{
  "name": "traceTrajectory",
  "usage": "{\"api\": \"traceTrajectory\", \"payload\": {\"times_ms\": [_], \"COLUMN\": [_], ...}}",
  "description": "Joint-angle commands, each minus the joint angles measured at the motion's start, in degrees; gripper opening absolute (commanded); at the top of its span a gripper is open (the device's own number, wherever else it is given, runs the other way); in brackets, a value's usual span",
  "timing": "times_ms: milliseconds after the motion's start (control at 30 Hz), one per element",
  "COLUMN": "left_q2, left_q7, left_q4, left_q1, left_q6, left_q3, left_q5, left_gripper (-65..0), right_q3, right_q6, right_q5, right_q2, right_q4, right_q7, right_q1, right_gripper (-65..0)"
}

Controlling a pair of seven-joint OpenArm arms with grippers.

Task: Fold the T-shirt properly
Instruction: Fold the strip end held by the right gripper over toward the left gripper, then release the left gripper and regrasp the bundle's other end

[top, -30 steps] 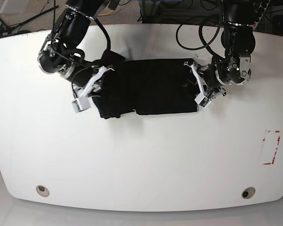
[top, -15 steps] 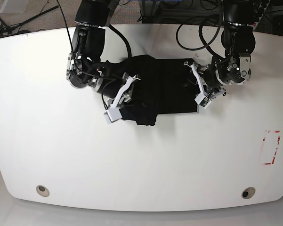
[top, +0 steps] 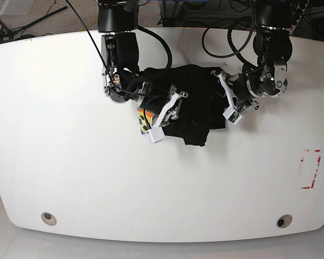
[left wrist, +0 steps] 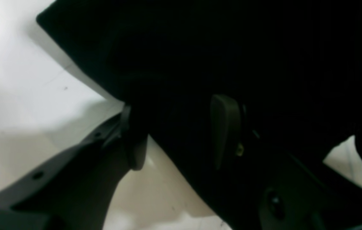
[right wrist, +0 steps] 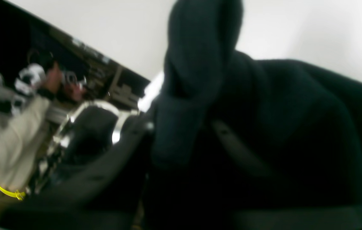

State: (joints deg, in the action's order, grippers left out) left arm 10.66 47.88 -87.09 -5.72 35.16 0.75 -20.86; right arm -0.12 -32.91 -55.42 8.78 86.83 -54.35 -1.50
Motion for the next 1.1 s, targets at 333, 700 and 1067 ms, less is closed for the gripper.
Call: {"api": "traceTrajectory", "payload": {"times_ms": [333,700,1067], "left_q2": [-1.56,2.14,11.45], "left_q7": [4.12,4.12,4.12], "left_q4": [-1.57,-13.53,-15.02], "left_q1": [-0.57,-6.99,-10.86], "left_q6": [-0.56,-0.56,-0.56], "left_q3": [13.71,27.77,35.86], "left_q5": [-13.47,-23.05,-25.86], "left_gripper": [-36.9,-36.9,-36.9], "right_q3": [-4.41,-7.40,-13.29], "right_q6": [9.74,10.71,10.71], "right_q5": [6.93,7.29,9.75], "right_q2": [-3.72,-9.96,-11.72], "right_q4": [7.11,16.43,16.43], "right_q7": [1.73,0.24,0.33], "right_q1": [-2.77,4.62,6.02], "right_gripper": [-12.7,-18.7,-25.0]}}
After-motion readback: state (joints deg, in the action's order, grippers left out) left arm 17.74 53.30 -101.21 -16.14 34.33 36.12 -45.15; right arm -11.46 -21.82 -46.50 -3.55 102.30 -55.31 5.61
